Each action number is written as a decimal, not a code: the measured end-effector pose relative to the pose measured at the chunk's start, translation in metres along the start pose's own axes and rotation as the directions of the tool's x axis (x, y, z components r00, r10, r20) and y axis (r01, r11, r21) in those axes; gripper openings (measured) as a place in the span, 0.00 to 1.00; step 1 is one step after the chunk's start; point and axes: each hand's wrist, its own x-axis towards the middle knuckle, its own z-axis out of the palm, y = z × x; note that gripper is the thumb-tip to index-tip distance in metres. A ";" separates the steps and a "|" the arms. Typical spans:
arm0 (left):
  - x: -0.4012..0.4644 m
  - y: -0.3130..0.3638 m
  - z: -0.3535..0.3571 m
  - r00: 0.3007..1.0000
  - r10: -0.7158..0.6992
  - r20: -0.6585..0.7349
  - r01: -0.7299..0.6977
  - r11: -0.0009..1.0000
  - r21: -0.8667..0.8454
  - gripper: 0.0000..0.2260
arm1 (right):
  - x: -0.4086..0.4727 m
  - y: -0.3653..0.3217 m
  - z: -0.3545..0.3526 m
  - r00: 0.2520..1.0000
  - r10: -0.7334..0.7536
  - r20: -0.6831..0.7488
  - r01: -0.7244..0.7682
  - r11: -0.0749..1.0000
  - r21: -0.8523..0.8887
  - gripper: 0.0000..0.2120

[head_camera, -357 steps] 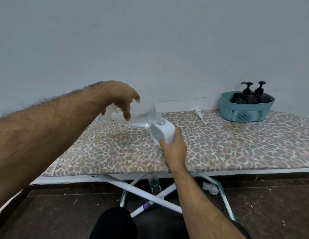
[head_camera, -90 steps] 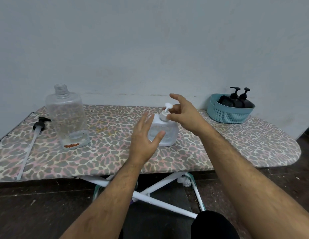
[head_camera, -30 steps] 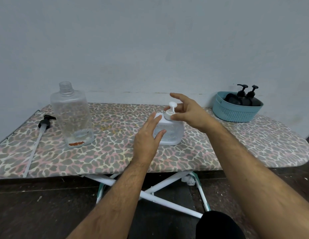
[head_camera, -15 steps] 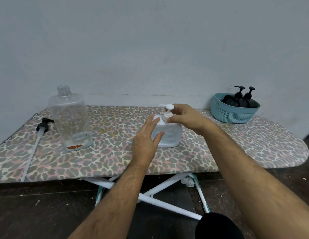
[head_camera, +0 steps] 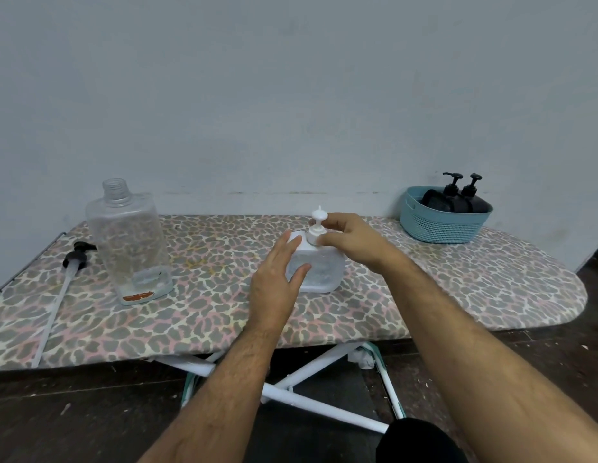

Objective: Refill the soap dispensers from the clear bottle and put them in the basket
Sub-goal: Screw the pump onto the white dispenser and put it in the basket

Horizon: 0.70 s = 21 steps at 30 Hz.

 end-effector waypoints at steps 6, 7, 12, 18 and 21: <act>0.000 -0.001 0.001 1.000 0.004 -0.001 -0.004 1.000 0.002 0.23 | 0.001 0.007 0.003 0.995 -0.037 -0.098 0.023 0.990 -0.136 0.15; 0.000 -0.001 0.001 1.000 0.003 -0.002 -0.003 1.000 0.000 0.23 | 0.002 0.007 0.004 0.997 -0.028 -0.074 0.017 0.990 -0.139 0.15; 0.000 0.000 0.002 1.000 -0.002 -0.007 0.002 1.000 0.007 0.23 | 0.002 0.010 0.001 0.996 0.002 0.091 -0.009 0.997 0.076 0.14; 0.000 -0.001 0.001 1.000 0.003 -0.002 -0.003 1.000 -0.004 0.23 | 0.008 0.017 0.011 0.994 -0.030 -0.103 0.029 0.999 -0.013 0.20; 0.000 -0.002 0.002 1.000 -0.005 -0.003 0.005 1.000 -0.008 0.23 | 0.006 0.015 0.013 1.000 -0.003 0.010 0.003 1.000 0.027 0.20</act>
